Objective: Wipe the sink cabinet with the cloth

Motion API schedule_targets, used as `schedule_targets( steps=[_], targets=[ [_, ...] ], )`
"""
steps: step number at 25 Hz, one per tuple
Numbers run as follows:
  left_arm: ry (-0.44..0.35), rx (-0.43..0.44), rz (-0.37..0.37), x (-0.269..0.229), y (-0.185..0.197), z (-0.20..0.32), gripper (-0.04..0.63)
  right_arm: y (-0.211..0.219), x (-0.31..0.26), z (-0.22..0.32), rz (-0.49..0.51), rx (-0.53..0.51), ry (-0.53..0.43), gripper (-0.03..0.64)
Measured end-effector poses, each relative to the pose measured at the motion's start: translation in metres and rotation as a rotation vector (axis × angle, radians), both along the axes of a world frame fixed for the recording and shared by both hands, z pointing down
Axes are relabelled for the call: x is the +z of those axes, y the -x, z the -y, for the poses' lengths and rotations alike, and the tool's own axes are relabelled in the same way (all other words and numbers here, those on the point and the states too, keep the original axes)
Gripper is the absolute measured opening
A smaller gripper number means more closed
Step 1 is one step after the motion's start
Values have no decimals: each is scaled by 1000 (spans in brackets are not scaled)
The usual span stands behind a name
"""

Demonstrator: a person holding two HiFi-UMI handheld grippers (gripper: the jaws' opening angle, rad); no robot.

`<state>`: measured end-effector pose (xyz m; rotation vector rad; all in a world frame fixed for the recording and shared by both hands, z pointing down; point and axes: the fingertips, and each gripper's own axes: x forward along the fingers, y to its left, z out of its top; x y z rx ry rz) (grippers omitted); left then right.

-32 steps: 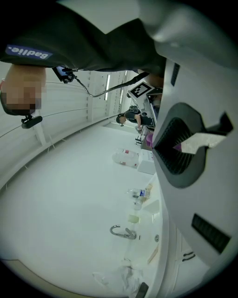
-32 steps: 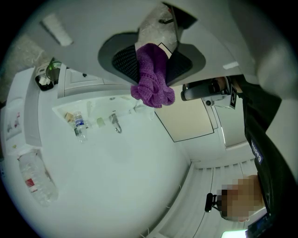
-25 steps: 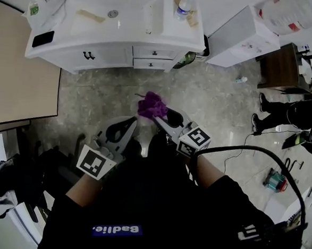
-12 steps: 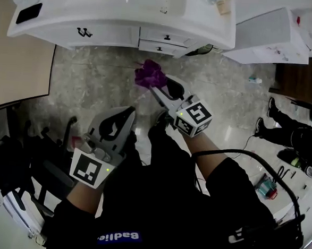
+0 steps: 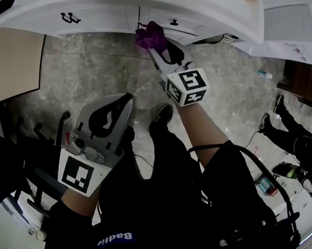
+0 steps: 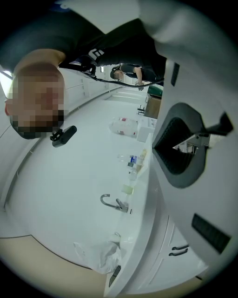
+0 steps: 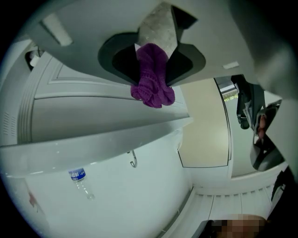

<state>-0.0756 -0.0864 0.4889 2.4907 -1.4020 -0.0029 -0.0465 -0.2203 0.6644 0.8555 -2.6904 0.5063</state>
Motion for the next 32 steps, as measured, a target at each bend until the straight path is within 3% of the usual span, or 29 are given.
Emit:
schedule_targets(
  steps=[9,13,22,29,32],
  targets=[
    [25,8,-1,40,-6,-4,2,29,47,60,-80,29,-108,160],
    [47,31,2,49,-13,-12,2,20,54,78,-114,54,-137,160],
    [55,83,-46,44,-53,-18,2,-84,60,104,-175,190,-107,160],
    [56,148,-64,41,-84,-21,2,-200,58,125,-187,404,-50,160],
    [59,151,-73,42,-87,-25,2,-219,59,123,-190,455,-41,160]
  ],
)
